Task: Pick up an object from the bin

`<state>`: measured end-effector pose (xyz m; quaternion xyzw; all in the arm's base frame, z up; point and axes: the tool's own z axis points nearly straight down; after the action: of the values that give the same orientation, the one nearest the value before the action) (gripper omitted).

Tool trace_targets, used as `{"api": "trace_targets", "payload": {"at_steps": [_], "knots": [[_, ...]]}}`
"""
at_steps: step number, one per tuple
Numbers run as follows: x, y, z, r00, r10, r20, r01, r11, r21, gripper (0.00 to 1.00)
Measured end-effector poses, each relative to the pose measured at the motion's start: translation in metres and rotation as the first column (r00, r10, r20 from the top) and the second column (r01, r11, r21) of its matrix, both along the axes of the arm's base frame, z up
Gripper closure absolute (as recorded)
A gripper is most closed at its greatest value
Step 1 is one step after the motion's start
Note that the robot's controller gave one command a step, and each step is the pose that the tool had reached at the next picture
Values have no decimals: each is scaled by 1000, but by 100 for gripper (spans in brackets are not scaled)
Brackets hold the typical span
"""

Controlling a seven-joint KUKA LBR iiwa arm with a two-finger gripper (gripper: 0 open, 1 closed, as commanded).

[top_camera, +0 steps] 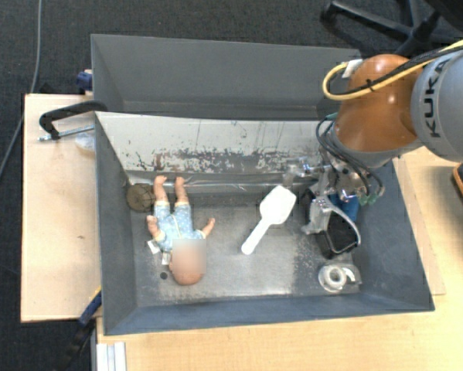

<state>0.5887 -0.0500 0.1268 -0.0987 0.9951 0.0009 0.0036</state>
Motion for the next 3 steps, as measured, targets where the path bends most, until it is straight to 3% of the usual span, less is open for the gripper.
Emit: {"api": "trace_targets", "payload": {"at_steps": [1,2,3], "knots": [[7,-3,-9,997,76,-1,-76,997,-1,0],[9,30,-52,961,276,4,-276,961,-2,0],[11,46,-74,949,314,8,-314,949,-2,100]]}}
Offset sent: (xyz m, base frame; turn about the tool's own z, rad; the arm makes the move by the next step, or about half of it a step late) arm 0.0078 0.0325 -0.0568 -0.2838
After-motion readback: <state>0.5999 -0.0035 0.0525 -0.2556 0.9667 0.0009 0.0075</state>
